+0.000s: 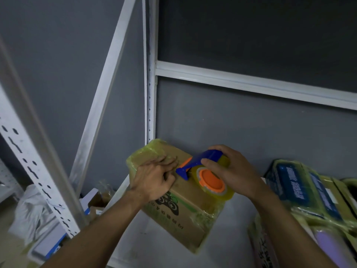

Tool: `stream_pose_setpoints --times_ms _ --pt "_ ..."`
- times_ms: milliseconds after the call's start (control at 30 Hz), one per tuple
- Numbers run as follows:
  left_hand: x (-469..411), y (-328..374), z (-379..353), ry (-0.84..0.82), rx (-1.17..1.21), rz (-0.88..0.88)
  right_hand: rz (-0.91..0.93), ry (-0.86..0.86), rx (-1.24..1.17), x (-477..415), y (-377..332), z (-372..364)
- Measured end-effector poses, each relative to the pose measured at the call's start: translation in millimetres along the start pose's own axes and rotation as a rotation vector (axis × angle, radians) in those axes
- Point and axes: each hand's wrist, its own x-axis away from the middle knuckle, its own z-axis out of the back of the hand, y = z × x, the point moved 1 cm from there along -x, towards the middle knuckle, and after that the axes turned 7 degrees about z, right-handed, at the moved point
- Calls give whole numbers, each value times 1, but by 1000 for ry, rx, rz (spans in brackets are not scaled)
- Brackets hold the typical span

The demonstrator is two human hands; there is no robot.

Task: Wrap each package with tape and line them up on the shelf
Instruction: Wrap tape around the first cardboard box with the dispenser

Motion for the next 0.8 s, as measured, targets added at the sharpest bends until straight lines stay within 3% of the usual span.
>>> stream_pose_setpoints --times_ms 800 --pt "-9 -3 9 42 57 -23 -29 -10 31 10 6 45"
